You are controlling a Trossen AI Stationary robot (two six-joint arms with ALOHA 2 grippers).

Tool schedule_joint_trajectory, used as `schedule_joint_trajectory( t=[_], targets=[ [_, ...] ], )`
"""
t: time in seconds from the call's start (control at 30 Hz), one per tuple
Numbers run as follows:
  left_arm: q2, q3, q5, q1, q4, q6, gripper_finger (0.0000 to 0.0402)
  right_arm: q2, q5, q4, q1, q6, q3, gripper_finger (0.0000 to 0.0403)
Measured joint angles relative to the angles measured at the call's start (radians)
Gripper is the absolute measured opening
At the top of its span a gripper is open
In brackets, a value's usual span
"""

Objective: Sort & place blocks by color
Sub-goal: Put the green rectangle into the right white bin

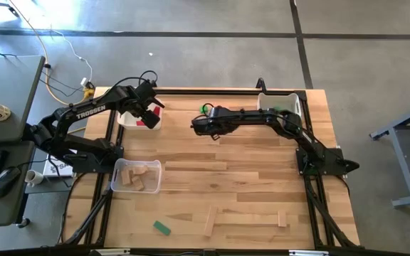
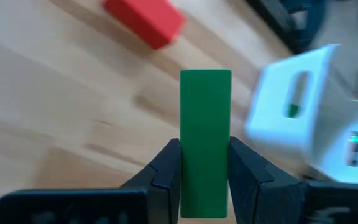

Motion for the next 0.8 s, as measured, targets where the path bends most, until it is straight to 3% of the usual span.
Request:
schedule_joint_trajectory(
  t=[0.23, 0.37, 0.8],
  targets=[
    [0.000, 0.000, 0.000, 0.000, 0.001, -0.002, 0.0188, -0.013, 0.053, -0.041, -0.012, -0.008, -0.041, 0.0073],
    [0.000, 0.000, 0.002, 0.000, 0.001, -0.002, 0.0188, -0.068, 0.060, -0.039, -0.025, 0.021, -0.150, 0.0073],
    [0.000, 0.000, 0.007, 0.000, 0.005, -0.002, 0.0188, -0.426, 0.078, 0.107, -0.134, 0.230, -0.567, 0.0073]
  ],
)
